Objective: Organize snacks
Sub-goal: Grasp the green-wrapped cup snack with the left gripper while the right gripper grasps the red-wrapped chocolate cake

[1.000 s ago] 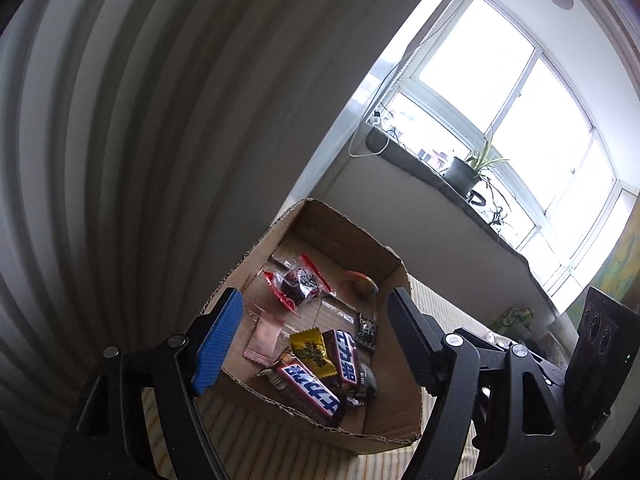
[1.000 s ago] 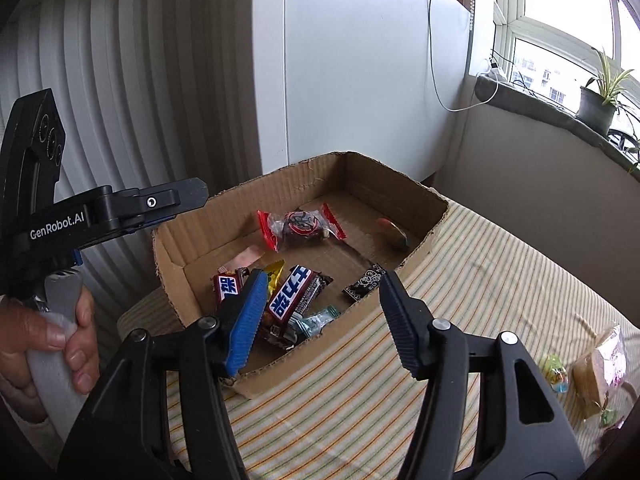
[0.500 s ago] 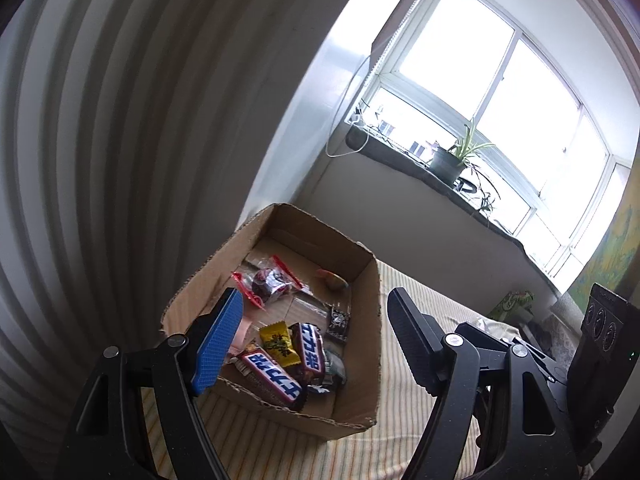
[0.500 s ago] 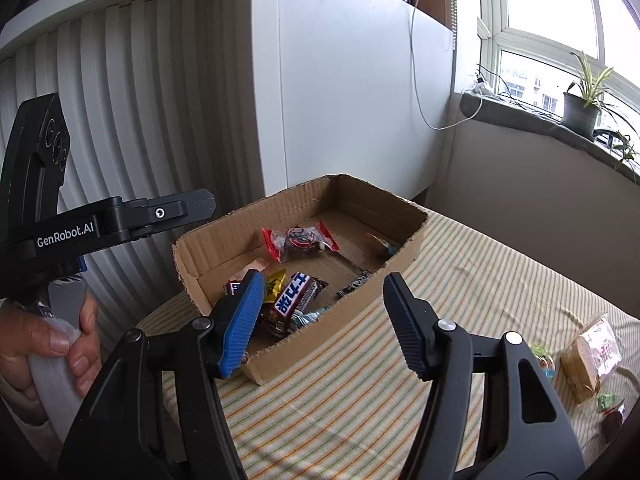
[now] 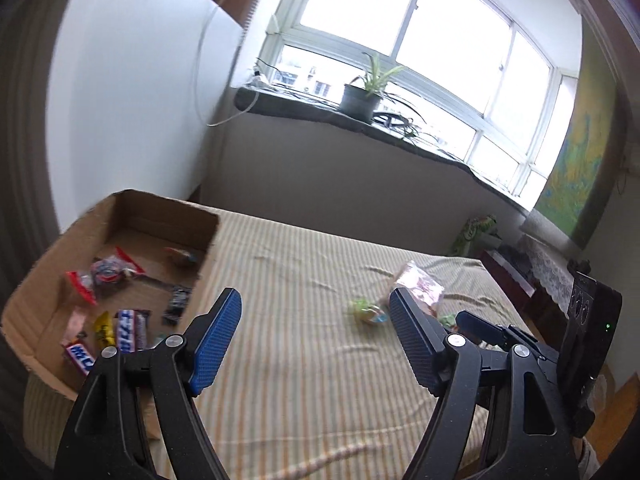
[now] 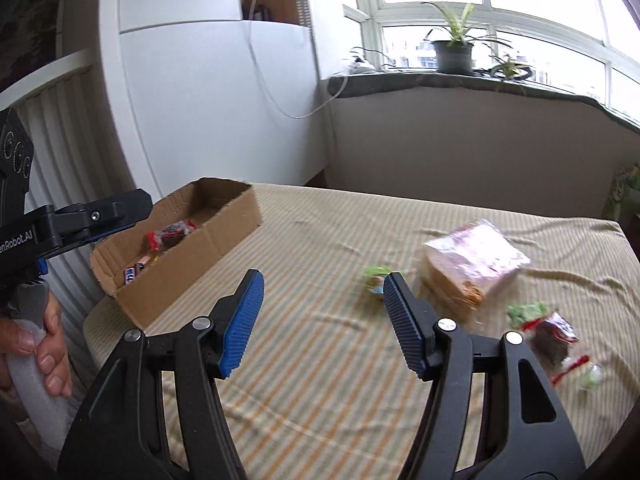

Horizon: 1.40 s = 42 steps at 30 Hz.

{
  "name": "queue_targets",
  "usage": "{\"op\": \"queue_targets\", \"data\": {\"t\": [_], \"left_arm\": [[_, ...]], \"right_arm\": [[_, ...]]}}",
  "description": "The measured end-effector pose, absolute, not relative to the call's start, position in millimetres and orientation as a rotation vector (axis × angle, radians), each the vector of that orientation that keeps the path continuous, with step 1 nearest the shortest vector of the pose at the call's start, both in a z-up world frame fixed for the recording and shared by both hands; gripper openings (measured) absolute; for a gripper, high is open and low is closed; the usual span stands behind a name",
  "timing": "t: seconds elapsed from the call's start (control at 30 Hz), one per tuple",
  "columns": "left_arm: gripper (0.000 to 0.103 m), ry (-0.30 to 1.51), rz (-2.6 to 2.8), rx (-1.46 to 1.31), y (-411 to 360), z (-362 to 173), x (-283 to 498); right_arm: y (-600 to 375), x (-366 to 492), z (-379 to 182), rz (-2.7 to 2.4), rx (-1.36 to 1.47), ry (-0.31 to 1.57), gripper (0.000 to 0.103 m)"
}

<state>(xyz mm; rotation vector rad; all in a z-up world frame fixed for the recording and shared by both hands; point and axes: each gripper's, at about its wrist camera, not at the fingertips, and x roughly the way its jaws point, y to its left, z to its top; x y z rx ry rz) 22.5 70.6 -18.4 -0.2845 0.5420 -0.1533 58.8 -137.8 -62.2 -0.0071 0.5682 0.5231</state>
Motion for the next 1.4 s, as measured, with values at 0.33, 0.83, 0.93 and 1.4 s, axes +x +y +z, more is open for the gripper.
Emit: {"op": "queue_targets", "data": {"t": [0.33,0.83,0.93,1.4], "left_arm": [[0.076,0.620,-0.266,-0.181,7.1,-27.6,43.4],[0.077,0.729,-0.319,-0.080,-27.4,-52.8,89.2],[0.078,0.784,-0.293,-0.021,-36.0,-68.8,116.4],[0.078,0.887,-0.336,-0.037,-43.9,-115.9,157.0]], "right_arm": [[-271.4,50.9,-94.6,0.248,0.127,0.624,0.065],[-292.1,70.1,-111.2,0.203,0.086,0.678,0.078],[-297.5,83.2,-114.6,0.202,0.081,0.694,0.078],[-287.6,131.2,-127.1,0.272,0.002,0.766,0.079]]}}
